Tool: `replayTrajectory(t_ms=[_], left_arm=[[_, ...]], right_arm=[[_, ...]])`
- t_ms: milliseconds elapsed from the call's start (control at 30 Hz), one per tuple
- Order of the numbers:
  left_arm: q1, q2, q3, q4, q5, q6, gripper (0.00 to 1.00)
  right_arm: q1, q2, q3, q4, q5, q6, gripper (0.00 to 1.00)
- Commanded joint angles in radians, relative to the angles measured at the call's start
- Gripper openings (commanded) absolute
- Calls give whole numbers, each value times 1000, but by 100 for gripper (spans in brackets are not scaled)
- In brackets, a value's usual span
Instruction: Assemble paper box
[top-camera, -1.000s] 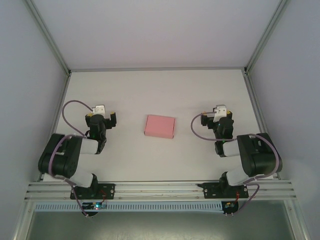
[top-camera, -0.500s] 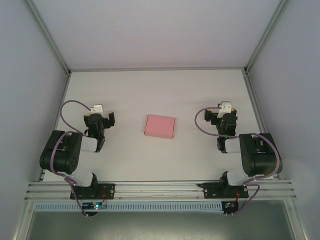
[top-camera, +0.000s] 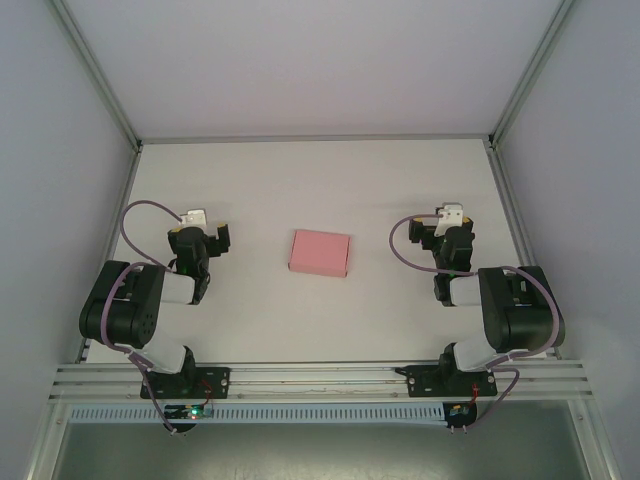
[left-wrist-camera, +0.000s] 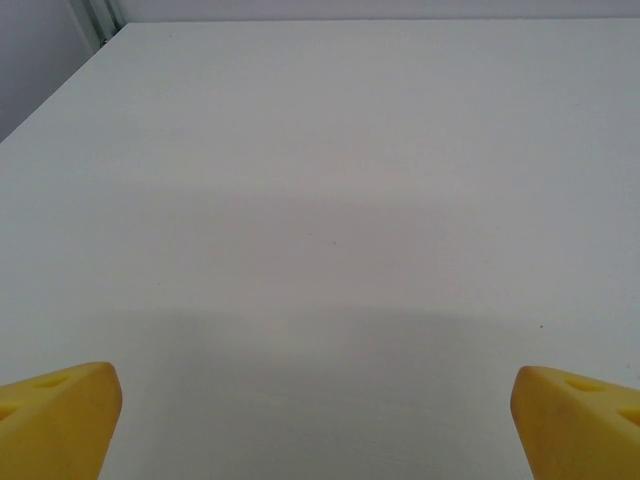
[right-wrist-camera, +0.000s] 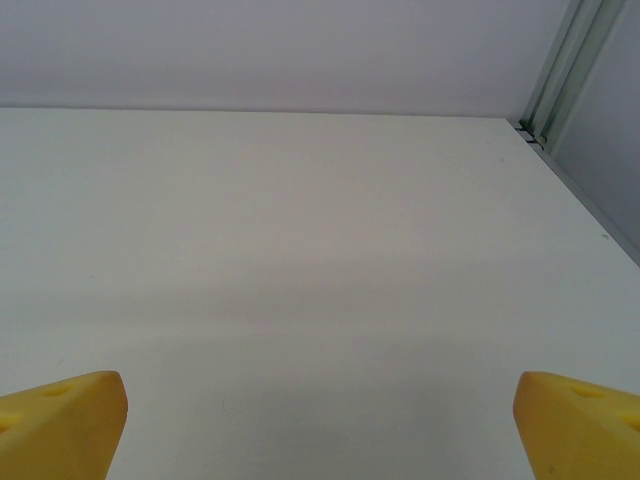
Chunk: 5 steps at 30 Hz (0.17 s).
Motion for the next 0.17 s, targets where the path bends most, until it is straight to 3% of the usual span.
replayTrajectory(t_ms=[0, 133], left_arm=[[14, -14, 13, 28, -6, -7, 100], [13, -13, 15, 28, -6, -7, 100]], right_arm=[[0, -8, 10, 13, -19, 21, 98], [0, -6, 10, 12, -19, 12, 98]])
